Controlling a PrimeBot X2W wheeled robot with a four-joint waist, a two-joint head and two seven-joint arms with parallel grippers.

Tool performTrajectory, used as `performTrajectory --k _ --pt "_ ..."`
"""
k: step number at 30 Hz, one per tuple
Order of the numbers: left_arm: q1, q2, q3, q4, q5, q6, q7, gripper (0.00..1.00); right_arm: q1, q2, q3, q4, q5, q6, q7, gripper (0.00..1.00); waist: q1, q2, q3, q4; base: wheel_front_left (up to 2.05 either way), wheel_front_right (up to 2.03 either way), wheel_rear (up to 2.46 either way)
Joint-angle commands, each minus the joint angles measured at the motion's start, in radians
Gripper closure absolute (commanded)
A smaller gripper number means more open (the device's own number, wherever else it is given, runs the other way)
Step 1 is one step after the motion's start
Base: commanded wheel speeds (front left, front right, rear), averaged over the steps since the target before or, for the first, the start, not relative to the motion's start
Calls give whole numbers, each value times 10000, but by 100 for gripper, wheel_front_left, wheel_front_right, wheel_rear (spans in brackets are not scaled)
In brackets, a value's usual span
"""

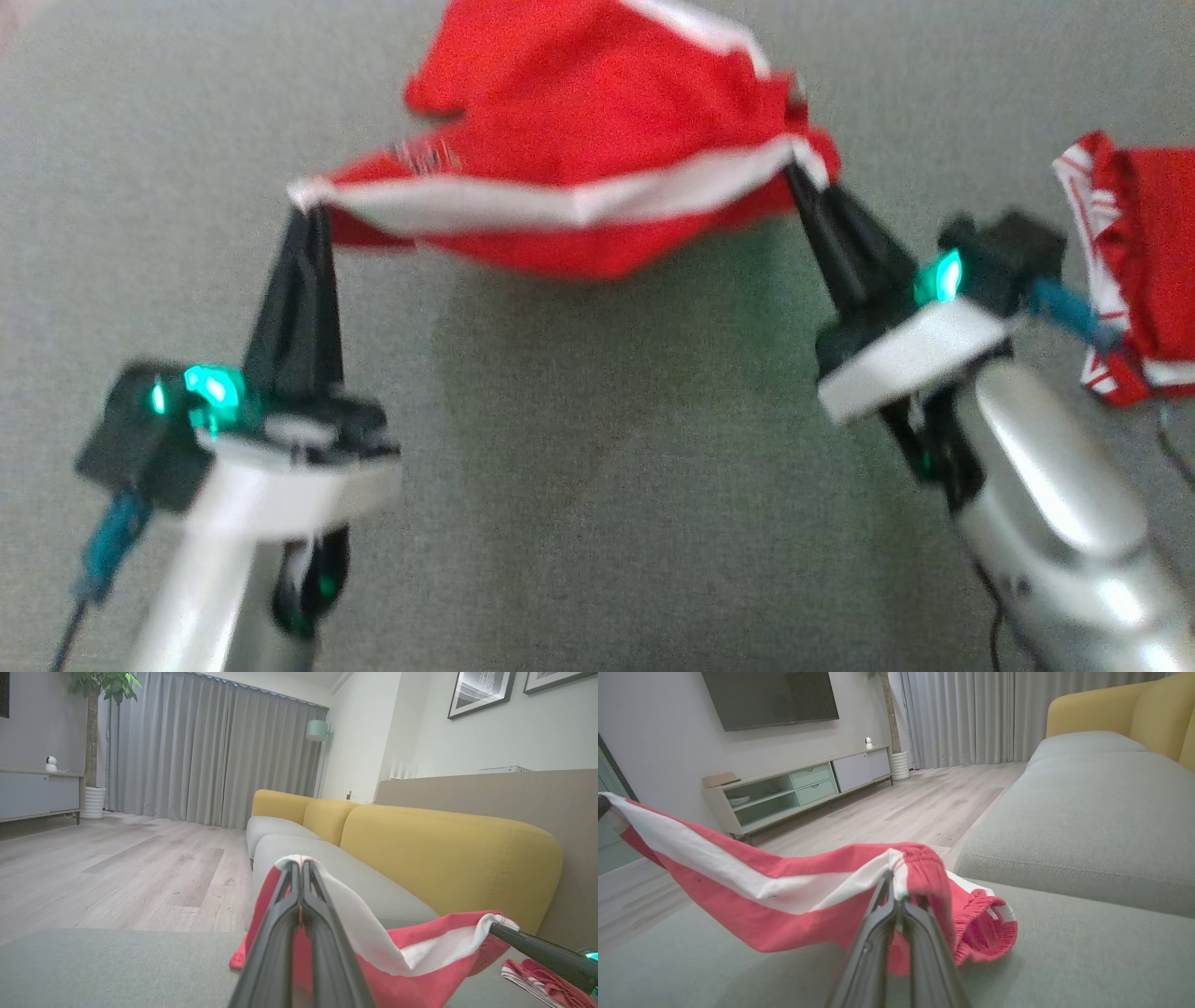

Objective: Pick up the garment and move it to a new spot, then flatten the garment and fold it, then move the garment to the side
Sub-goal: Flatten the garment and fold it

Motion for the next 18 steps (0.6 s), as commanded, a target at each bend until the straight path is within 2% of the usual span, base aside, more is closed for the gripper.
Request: performTrajectory --k 1,9,14,18 --pt "160 194 343 -590 123 4 -48 100 456 14 -48 -609 -6 67 -7 100 4 -1 -816 112 0 0 0" --pt "2638 625 169 -2772 277 453 454 100 3781 32 -882 -3247 -289 67 726 100 4 -1 -2137 267 0 0 0" --pt "3754 1041 52 -3982 329 688 1251 100 5619 160 -1358 -4855 -441 67 1494 100 4 -1 -2213 225 0 0 0" --pt "3918 1124 136 -3886 43 725 1571 100 6159 311 -1378 -5129 -425 67 1878 100 4 -1 -1954 95 0 0 0"
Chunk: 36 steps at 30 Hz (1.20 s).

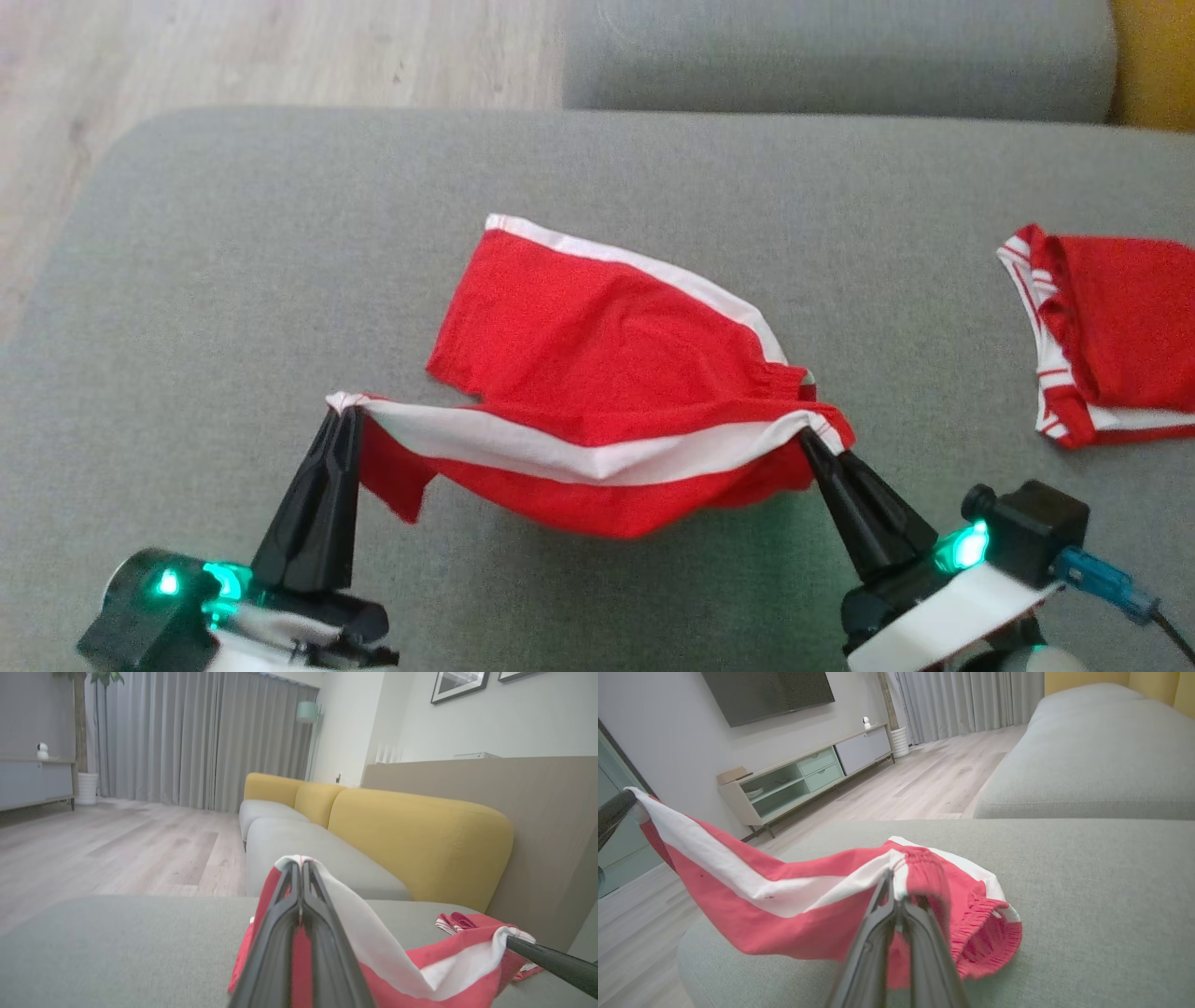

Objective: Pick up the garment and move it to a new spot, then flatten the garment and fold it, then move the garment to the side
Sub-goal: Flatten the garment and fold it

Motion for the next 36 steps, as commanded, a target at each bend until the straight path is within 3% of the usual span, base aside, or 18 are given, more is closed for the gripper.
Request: performTrajectory --k 1,7,15,25,35,36 --pt "-595 111 387 -97 -155 8 0 100 -370 85 111 -319 57 67 -13 100 1 -1 198 -91 0 0 0" --pt "-1875 160 378 1716 -360 -427 54 100 -1033 676 -147 695 152 67 -71 100 1 -1 970 -333 0 0 0" --pt "-5029 260 -4 4420 -565 -1080 388 100 -2720 1291 -217 2170 -42 67 112 100 1 -1 2221 -802 0 0 0" --pt "-7986 453 -395 7198 -893 -1280 528 100 -4349 1622 -59 3362 -186 67 -208 100 1 -1 3265 -1486 0 0 0" --pt "-9357 594 -751 9305 -1205 -1309 299 100 -5390 1698 450 4424 135 67 -627 100 1 -1 3728 -1875 0 0 0" --pt "-9477 566 -812 9517 -1269 -1311 176 100 -5484 1700 538 4551 223 67 -729 65 1 -1 3725 -1874 0 0 0"
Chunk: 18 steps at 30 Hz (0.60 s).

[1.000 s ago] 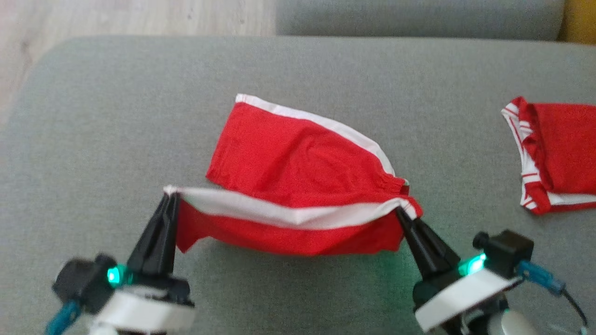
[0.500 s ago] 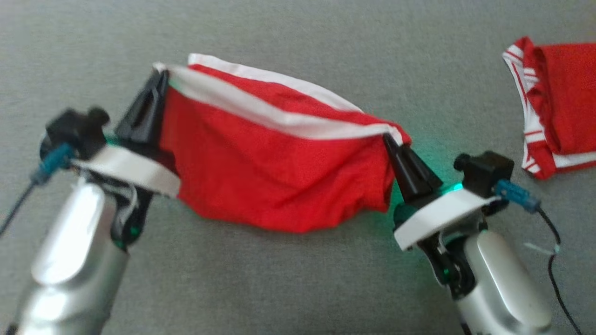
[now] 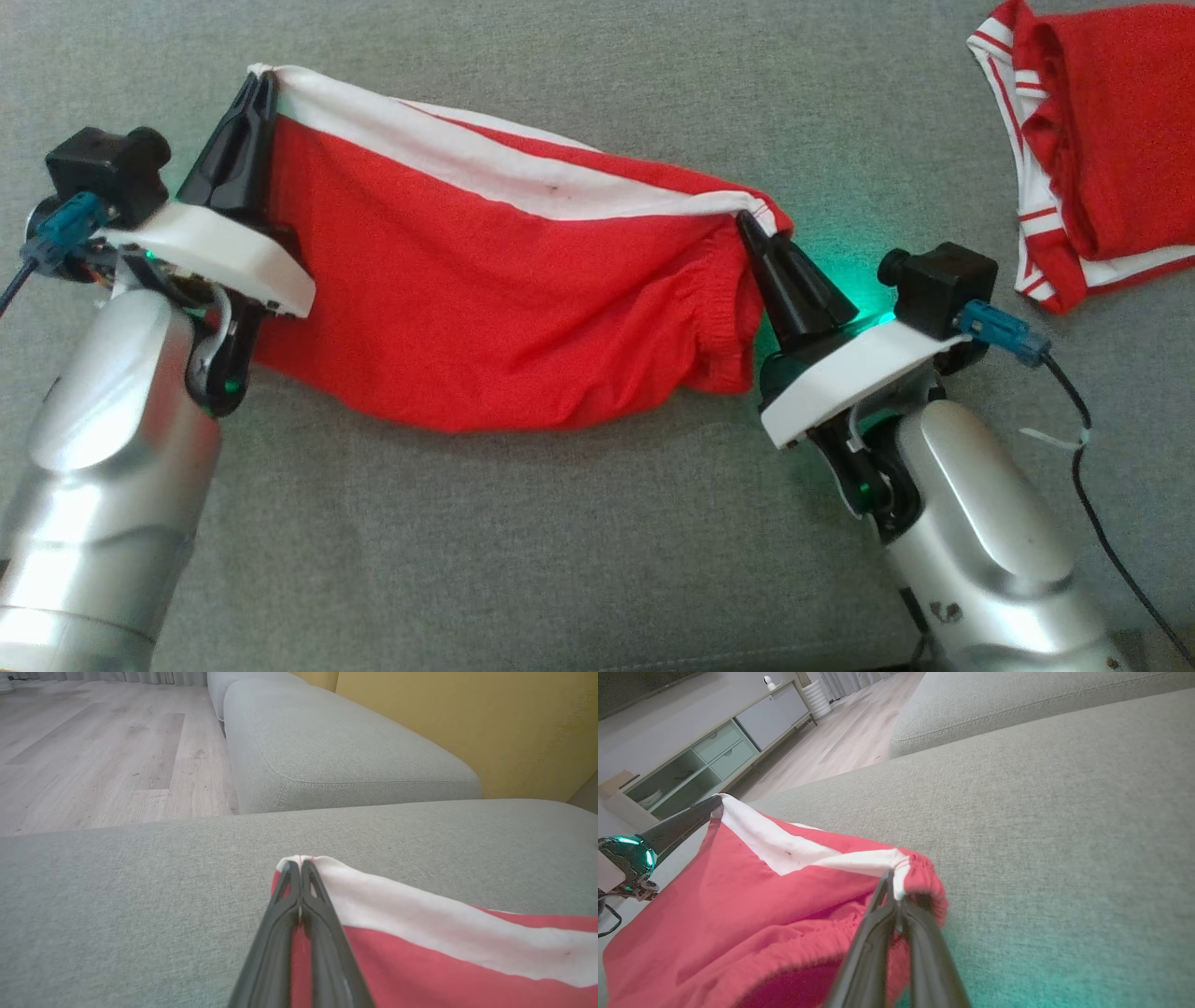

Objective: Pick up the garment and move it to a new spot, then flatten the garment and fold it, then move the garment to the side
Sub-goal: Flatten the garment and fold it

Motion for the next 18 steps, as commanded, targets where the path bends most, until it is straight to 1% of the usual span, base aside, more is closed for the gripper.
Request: performTrajectory --k 1,2,3,4,5,10,13,18 --pt "-426 409 246 -130 -74 19 -186 100 -148 203 277 -211 72 67 -154 19 -2 0 -27 13 0 0 0" --pt "-465 388 221 -57 -103 19 -273 100 -169 203 303 -166 32 67 -224 0 -2 0 -60 26 0 0 0" --pt "-486 376 180 -11 -119 19 -368 79 -180 203 347 -130 -46 67 -273 0 -2 0 -97 38 0 0 0" --pt "-487 364 137 6 -139 18 -479 32 -175 204 388 -112 -153 67 -325 0 -2 0 -146 53 0 0 0" --pt "-462 348 113 10 -195 18 -572 0 -148 204 406 -115 -242 67 -372 0 -2 0 -192 66 0 0 0" --pt "-3 348 30 -249 -493 17 -871 0 244 205 303 -395 -716 67 -399 0 -2 0 -517 171 0 0 0" --pt "511 400 39 -545 -664 40 -866 0 635 205 128 -695 -987 67 -231 0 -2 0 -740 224 0 0 0" --pt "1493 487 33 -1151 -888 368 -529 0 1306 205 -269 -1249 -1398 67 206 0 -2 0 -1158 309 0 0 0"
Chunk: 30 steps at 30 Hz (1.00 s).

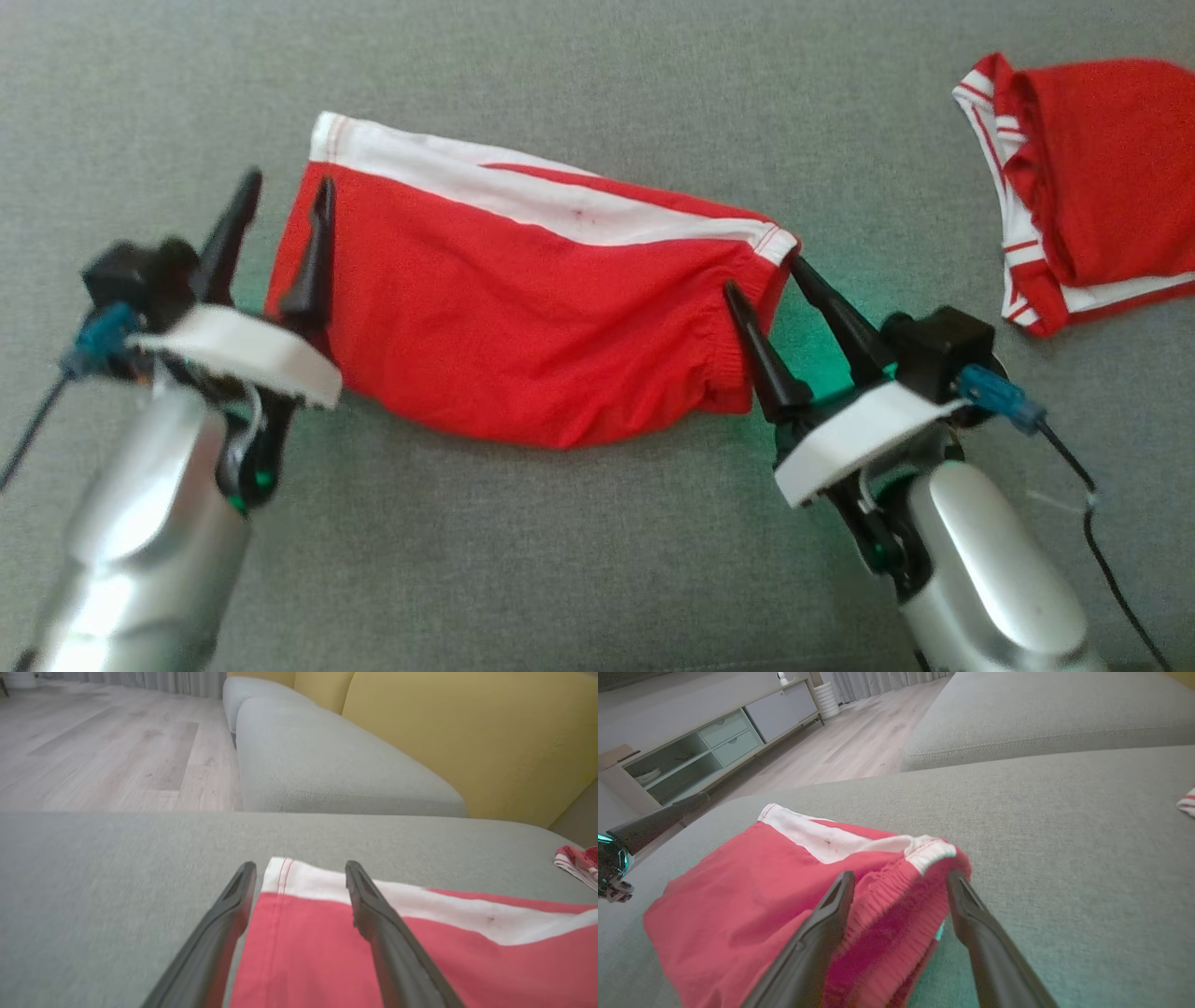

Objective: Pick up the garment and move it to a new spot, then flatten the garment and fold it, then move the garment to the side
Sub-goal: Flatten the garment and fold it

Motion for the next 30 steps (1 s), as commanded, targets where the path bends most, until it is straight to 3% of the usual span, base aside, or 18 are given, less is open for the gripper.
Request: performTrajectory --k 1,14,23,30 --pt "25 455 278 -468 -115 163 142 0 164 194 33 -524 -118 67 134 0 1 0 -228 65 0 0 0" --pt "1328 473 194 -1109 -787 1111 1907 0 1674 194 -1344 -2168 -627 67 1008 0 1 0 -692 80 0 0 0" --pt "1379 538 472 -906 -965 1584 1982 0 1865 194 -1675 -3041 -736 67 1339 0 1 0 -512 -81 0 0 0" --pt "1323 419 293 -676 -1149 1444 2366 0 1869 194 -1610 -3209 -695 67 1391 0 1 0 -377 -130 0 0 0"
